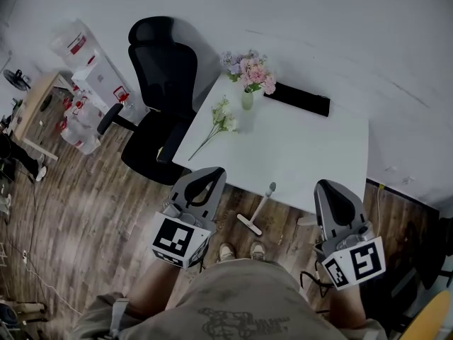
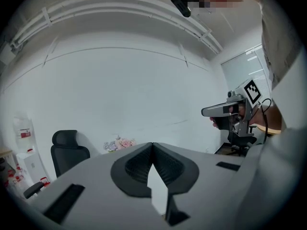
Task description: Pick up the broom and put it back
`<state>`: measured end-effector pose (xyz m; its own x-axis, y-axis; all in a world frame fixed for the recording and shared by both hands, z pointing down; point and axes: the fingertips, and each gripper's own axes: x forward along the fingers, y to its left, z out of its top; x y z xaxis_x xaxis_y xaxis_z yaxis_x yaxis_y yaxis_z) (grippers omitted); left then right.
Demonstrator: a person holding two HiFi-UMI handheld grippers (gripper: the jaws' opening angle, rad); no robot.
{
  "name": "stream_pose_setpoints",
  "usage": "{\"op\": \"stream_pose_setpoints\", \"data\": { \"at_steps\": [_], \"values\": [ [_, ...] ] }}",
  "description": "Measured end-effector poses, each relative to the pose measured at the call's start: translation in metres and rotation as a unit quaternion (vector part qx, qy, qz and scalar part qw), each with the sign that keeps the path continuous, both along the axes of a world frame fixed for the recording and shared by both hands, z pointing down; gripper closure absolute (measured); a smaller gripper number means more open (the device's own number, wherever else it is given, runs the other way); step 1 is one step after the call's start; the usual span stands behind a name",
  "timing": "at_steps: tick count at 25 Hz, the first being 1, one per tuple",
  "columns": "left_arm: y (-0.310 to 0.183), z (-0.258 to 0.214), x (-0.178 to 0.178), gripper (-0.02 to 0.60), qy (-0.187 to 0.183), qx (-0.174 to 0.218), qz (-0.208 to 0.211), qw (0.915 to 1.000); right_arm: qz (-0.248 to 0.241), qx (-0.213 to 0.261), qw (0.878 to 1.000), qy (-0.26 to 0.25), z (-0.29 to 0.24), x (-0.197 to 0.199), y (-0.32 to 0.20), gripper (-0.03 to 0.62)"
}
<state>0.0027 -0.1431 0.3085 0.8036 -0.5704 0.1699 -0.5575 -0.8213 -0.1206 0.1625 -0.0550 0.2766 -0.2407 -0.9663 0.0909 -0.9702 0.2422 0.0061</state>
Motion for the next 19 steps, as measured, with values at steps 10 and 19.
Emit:
{"op": "stream_pose_setpoints", "data": {
  "at_steps": [10, 19],
  "values": [
    [0.000, -0.001, 0.004, 0.565, 0.001, -0.005, 0.014, 0.9999, 0.008, -0.015, 1.000, -0.004, 0.006, 0.001, 0.001, 0.559],
    [0.004, -0.001, 0.011, 0.565, 0.000, -0.003, 0.031, 0.9995, 0.022, -0.017, 1.000, -0.003, 0.008, 0.010, 0.004, 0.559]
  ]
}}
